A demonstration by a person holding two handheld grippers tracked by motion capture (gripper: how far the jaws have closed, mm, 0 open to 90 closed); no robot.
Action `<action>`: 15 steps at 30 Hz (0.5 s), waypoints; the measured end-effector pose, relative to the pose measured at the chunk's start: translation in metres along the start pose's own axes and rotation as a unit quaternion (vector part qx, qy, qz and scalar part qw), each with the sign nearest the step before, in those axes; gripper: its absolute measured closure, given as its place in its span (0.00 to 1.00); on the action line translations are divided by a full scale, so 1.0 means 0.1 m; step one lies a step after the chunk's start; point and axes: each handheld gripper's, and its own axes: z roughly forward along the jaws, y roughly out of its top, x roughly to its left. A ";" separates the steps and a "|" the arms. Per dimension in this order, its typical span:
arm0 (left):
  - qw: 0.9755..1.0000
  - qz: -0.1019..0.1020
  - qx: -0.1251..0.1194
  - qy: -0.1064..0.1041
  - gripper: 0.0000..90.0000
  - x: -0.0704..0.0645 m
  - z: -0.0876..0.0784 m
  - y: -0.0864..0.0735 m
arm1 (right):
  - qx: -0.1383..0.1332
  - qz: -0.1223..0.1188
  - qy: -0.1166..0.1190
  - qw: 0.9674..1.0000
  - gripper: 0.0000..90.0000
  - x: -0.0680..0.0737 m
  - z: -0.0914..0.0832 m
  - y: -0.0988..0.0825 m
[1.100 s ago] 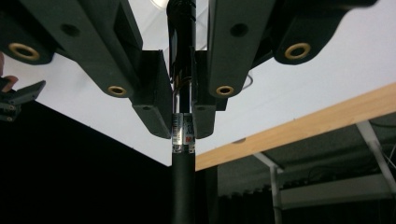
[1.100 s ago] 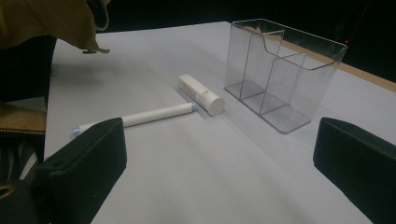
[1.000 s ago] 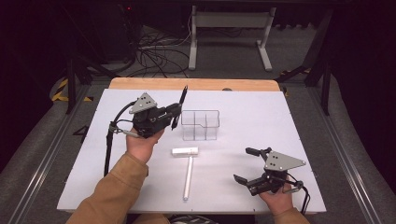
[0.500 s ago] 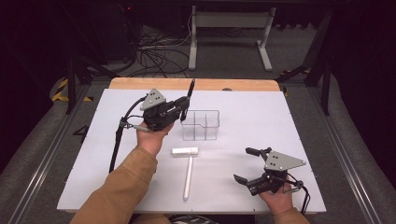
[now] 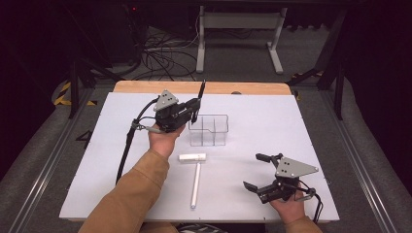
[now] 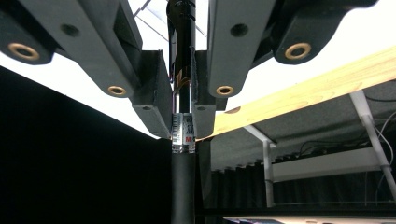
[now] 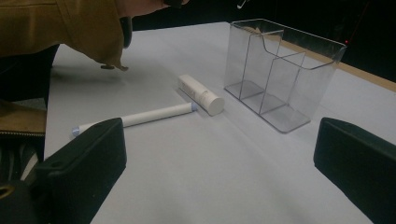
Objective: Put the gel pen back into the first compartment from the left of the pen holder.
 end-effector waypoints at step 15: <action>1.000 0.011 -0.001 0.002 0.88 0.03 0.04 -0.02 | -0.003 -0.004 -0.003 1.000 0.03 0.00 0.00 0.00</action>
